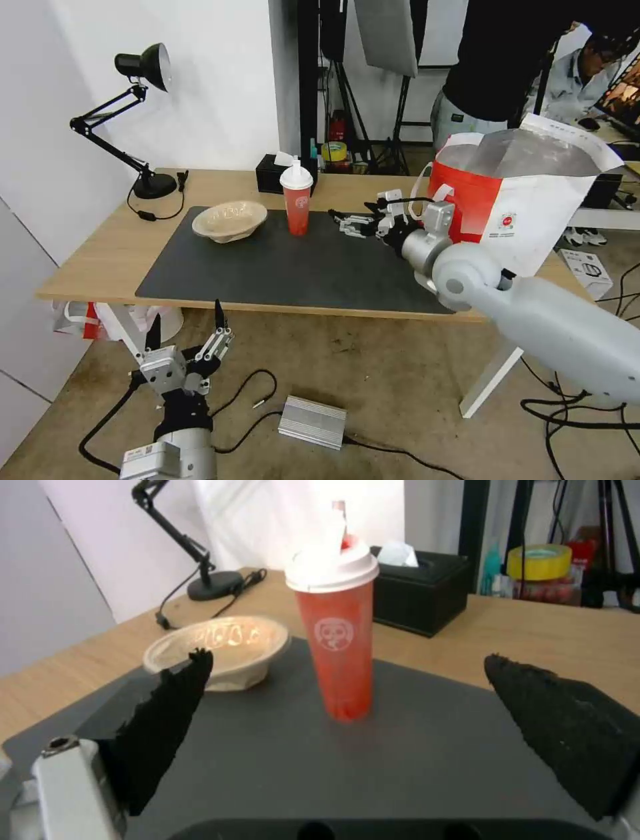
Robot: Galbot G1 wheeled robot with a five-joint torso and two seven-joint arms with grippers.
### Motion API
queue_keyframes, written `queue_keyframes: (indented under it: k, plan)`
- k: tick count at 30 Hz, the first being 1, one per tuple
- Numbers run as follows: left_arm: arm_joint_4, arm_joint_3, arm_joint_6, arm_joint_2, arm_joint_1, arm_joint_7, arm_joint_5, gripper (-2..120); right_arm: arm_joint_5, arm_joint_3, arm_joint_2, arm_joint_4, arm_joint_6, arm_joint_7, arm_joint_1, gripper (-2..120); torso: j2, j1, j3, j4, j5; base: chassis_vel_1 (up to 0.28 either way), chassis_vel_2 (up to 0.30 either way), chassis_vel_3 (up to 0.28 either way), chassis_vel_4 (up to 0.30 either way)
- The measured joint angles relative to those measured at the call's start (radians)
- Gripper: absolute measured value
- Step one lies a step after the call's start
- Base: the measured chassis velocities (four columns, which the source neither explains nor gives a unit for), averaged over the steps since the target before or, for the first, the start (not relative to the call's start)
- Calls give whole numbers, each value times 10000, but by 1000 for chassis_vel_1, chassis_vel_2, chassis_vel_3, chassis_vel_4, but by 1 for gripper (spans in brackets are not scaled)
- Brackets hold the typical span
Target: Pick up the trash from the table and place it into the takeout bag.
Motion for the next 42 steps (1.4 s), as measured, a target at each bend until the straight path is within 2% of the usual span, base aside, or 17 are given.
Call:
queue_keyframes:
  k: [19, 28, 42]
  plan:
    - [157, 118, -39, -63, -190, -29, -70, 100, 353, -648, 402, -1159, -123, -244, 769, 100, 0, 0, 0, -2, 0, 0, 0, 0, 0]
    - [252, 137, -101, 9, -216, -56, -88, 100, 300, -876, 883, -1904, -134, -392, 998, 100, -1, 0, 0, 0, 0, 0, 0, 0, 0]
    - [302, 157, -149, 110, -218, -67, -93, 100, 281, -1288, 1281, -2118, -173, -375, 1433, 100, 0, 0, -1, 0, 0, 0, 0, 0, 0]
